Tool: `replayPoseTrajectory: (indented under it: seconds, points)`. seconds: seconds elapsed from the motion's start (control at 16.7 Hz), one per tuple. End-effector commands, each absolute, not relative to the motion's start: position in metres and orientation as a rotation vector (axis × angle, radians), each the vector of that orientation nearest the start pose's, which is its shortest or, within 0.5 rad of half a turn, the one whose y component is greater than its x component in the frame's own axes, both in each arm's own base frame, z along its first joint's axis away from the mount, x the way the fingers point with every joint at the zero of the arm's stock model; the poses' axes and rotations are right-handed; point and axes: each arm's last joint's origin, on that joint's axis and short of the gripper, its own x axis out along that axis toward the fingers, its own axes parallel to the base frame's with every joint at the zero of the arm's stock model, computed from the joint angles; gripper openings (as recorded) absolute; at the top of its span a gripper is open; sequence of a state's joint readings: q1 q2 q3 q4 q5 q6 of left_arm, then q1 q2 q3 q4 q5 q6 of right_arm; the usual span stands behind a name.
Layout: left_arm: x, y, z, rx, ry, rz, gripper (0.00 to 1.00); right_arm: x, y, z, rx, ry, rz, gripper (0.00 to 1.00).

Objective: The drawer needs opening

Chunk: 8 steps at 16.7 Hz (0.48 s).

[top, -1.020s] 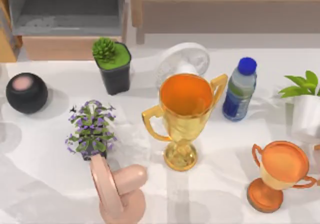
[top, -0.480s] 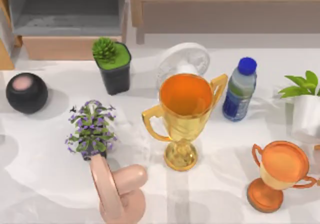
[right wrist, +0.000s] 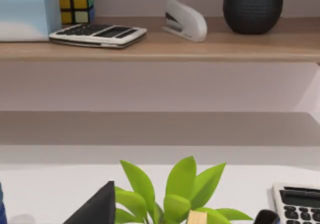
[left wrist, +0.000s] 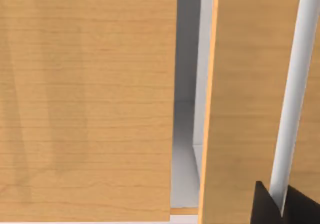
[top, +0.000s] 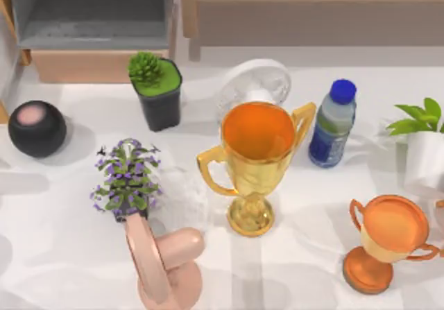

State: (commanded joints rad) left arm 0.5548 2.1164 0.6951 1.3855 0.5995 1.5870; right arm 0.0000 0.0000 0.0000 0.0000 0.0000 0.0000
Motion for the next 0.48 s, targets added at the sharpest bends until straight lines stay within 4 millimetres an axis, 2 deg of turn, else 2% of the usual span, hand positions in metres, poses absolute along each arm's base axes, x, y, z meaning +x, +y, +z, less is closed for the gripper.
replayPoseTrajectory:
  seconds: [0.24,0.36,0.48]
  points:
    - [0.307,0.173,0.088,1.557,0.001,-0.034,0.00,0.106,-0.001,0.160,0.000,0.000,0.000,1.00]
    - [0.296,0.175,0.088,1.559,0.000,-0.031,0.00,0.106,-0.001,0.160,0.000,0.000,0.000,1.00]
    - [0.275,0.174,0.086,1.554,0.005,-0.039,0.00,0.106,-0.001,0.160,0.000,0.000,0.000,1.00]
